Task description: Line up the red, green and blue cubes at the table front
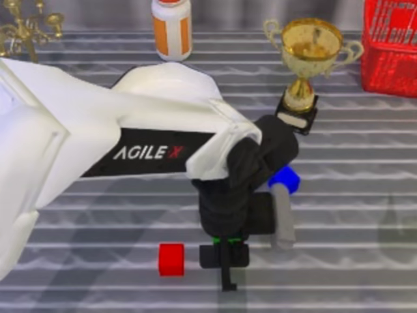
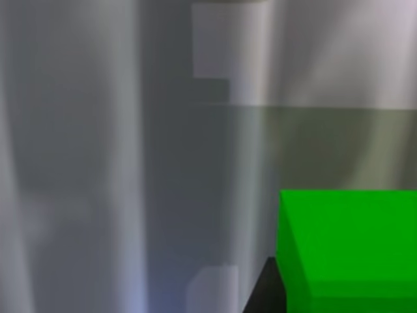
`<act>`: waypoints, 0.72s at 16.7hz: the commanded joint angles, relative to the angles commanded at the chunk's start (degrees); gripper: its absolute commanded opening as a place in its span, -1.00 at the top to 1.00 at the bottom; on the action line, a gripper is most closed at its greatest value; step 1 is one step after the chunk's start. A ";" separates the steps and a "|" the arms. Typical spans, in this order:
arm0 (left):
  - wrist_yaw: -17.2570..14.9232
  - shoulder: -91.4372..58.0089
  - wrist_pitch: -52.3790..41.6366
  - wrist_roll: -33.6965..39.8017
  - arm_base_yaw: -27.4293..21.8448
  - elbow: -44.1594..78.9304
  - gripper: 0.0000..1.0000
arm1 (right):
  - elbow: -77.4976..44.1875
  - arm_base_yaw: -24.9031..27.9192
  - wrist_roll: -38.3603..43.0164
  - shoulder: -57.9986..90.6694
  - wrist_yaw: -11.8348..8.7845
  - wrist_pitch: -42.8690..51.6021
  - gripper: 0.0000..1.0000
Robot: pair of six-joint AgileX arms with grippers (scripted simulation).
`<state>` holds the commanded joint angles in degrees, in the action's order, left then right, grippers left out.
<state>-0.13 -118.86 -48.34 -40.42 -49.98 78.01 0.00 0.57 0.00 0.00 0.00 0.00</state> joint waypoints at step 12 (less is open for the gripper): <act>0.00 0.00 0.00 0.00 0.00 0.00 -0.51 | 0.00 0.00 0.00 0.00 0.00 0.00 -1.00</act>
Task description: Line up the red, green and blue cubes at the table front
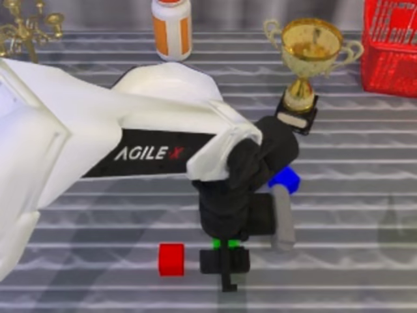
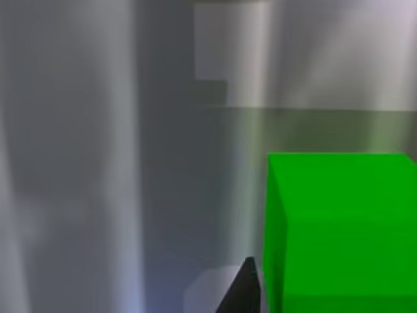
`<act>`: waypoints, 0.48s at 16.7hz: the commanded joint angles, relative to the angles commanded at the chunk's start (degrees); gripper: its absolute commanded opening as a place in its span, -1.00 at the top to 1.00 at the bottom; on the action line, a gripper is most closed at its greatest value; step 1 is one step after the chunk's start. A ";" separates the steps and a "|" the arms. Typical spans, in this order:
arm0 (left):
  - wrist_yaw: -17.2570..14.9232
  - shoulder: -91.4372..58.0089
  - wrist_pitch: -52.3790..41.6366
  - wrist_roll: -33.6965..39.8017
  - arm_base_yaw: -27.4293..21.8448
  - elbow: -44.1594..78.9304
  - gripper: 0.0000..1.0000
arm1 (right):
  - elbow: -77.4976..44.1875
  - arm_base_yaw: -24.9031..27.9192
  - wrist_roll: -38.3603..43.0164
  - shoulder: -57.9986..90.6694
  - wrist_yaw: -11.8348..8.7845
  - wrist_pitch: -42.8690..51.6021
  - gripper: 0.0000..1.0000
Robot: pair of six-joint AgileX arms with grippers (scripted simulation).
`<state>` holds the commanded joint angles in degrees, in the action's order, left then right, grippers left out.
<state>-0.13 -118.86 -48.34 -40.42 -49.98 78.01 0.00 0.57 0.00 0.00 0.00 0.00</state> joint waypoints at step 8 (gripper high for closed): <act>0.00 0.00 0.00 0.00 0.00 0.00 -1.00 | 0.00 0.00 0.00 0.00 0.00 0.00 -1.00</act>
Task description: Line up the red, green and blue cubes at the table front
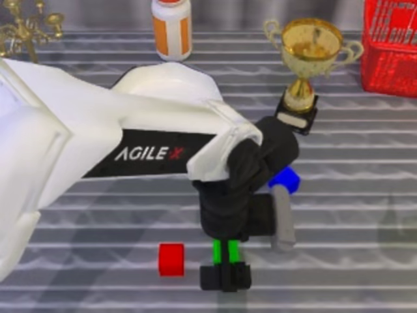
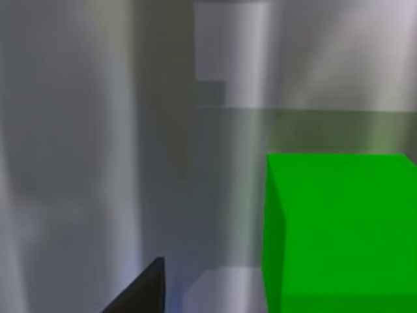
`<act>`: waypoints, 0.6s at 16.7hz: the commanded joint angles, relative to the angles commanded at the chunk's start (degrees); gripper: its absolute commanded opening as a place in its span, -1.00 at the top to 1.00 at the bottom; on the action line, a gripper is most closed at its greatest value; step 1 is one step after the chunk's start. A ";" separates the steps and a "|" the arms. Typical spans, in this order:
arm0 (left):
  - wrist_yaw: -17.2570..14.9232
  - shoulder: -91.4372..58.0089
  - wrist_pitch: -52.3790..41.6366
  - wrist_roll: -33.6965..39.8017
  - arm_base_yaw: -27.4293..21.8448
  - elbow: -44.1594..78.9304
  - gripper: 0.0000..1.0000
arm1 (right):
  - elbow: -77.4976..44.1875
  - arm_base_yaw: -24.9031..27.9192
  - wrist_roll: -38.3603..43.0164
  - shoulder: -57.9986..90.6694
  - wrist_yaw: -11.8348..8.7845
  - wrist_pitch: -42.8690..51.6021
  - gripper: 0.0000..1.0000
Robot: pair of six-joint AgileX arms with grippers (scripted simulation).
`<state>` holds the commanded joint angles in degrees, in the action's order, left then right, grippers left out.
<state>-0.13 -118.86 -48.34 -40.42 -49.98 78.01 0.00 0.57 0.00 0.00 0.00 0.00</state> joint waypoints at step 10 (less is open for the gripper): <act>0.01 3.28 -9.39 0.46 1.10 5.62 -1.00 | 0.00 0.00 0.00 0.00 0.00 0.00 -1.00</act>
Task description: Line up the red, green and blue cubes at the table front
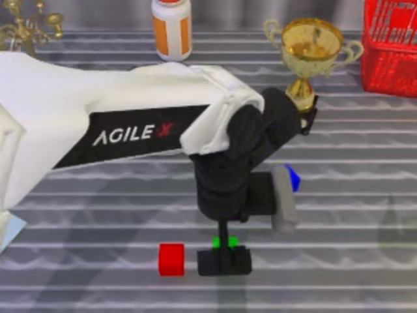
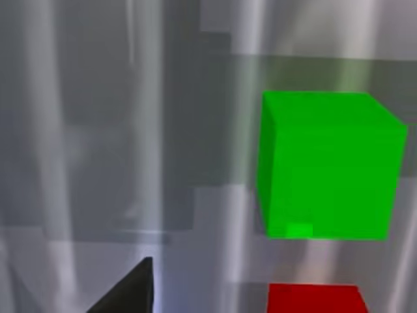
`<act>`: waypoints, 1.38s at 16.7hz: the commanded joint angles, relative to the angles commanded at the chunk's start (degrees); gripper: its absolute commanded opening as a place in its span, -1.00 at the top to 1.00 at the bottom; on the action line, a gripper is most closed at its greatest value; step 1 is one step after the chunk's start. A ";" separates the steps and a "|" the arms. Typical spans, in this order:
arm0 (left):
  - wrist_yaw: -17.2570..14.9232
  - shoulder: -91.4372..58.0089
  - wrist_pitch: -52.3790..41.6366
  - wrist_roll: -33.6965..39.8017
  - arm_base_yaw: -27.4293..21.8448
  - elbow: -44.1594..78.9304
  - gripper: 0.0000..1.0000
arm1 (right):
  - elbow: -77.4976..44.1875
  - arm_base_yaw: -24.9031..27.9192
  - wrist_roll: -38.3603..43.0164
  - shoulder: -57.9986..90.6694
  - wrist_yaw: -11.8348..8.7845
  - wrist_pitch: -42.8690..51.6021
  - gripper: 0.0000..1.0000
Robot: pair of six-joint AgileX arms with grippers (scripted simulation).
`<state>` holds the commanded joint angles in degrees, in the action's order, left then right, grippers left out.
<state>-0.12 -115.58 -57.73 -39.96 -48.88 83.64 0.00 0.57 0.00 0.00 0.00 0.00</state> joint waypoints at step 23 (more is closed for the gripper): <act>1.19 56.45 24.86 19.15 26.06 -41.41 -1.00 | -54.00 15.21 -1.76 66.91 0.04 35.05 -1.00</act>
<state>1.07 -59.13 -32.87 -20.82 -22.82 42.22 -54.00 15.79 -1.76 66.92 0.04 35.05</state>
